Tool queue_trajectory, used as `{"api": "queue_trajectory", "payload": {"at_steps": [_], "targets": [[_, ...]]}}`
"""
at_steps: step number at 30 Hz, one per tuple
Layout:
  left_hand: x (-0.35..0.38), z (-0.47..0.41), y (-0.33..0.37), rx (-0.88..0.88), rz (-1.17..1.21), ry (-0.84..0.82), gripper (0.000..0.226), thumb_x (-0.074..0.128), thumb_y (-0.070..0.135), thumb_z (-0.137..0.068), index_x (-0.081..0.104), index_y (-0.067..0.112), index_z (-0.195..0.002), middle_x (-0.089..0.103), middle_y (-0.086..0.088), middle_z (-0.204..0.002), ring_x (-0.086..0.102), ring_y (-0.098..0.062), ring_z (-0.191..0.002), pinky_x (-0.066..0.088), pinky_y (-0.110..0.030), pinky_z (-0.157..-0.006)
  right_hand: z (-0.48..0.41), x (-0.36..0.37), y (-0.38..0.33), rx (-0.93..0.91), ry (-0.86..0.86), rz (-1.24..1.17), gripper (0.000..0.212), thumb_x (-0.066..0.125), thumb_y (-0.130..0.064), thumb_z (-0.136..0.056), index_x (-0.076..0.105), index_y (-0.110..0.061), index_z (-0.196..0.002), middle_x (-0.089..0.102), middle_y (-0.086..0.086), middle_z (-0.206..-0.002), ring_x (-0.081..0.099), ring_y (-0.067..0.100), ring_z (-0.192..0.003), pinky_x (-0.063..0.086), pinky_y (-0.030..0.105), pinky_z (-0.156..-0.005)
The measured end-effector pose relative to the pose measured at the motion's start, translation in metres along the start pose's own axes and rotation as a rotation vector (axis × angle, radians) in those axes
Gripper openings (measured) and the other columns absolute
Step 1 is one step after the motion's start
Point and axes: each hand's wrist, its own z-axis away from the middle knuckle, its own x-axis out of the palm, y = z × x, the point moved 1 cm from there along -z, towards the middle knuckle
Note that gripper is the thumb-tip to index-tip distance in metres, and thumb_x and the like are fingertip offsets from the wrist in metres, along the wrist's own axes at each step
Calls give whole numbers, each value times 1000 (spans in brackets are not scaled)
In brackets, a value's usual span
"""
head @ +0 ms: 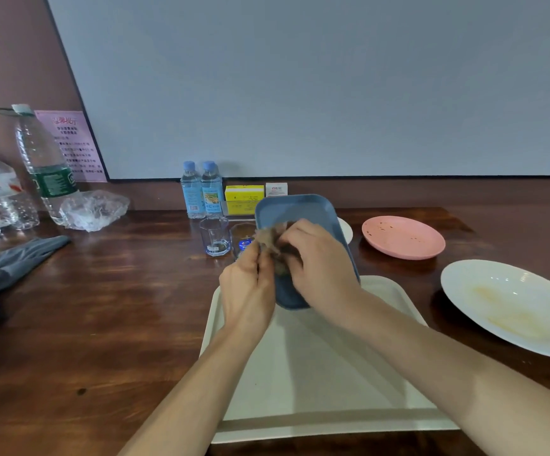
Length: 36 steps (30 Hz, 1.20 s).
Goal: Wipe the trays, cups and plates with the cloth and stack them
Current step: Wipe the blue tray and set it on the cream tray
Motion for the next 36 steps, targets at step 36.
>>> {"api": "queue_trajectory", "payload": {"at_steps": [36], "targets": [[-2, 0, 1, 113, -41, -59, 37, 45, 38, -102, 74, 20, -115, 66, -1, -66, 59, -28, -68, 48, -40, -64, 43, -40, 48, -30, -151, 210, 18, 62, 0, -84, 60, -17, -92, 60, -1, -100, 61, 28, -89, 49, 44, -70]]}}
